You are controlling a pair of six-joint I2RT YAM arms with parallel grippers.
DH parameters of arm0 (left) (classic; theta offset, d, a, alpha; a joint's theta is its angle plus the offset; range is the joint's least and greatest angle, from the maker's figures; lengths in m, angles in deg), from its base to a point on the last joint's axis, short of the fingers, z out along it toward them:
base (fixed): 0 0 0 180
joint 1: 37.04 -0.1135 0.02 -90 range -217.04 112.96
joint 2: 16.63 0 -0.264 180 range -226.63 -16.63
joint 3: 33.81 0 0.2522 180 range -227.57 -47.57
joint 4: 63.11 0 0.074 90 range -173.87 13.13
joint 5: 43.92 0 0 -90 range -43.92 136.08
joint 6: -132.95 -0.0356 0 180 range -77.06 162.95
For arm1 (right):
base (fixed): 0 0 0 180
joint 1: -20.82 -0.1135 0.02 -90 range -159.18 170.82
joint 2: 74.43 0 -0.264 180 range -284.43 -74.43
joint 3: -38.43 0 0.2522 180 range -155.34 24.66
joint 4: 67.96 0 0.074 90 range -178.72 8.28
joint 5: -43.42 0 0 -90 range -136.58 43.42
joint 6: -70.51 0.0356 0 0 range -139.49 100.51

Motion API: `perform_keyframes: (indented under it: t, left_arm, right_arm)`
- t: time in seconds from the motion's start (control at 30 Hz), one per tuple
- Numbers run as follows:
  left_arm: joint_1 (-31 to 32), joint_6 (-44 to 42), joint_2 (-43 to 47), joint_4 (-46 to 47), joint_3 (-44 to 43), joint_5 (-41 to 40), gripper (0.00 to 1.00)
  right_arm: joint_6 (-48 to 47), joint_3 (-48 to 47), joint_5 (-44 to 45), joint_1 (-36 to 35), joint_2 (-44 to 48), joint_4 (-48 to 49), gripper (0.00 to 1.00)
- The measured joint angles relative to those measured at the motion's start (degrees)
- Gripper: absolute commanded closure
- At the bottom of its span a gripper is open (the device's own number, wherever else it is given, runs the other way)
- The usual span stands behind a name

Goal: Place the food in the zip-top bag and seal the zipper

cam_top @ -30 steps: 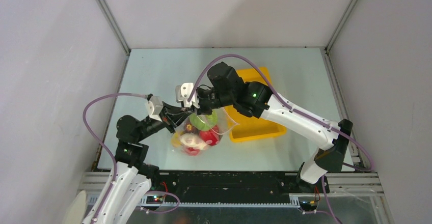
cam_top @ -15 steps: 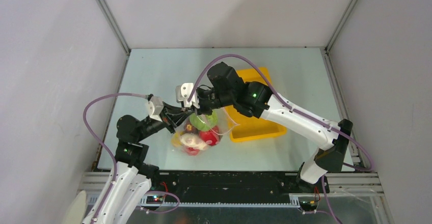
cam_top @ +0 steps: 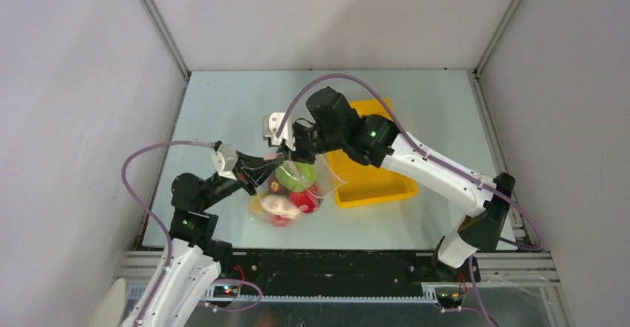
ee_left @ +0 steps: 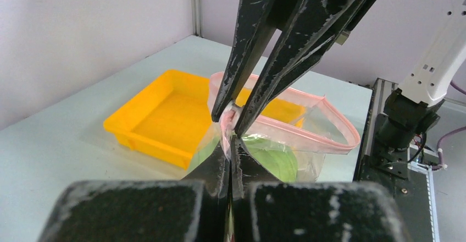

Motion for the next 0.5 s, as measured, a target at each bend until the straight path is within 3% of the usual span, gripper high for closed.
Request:
perform_keyframes:
  t: [0.3,0.5]
  left_arm:
    - [0.0,0.8,-0.2,1.1,0.9,-1.4,1.00]
    - [0.6,2.0,1.4,1.9,2.2,-6.4,1.00]
  right_arm:
    - [2.7,1.8,-2.6,2.2,0.3,0.2,1.00]
    - [4.5,3.3,-2.0,3.0,0.9,0.1,1.00]
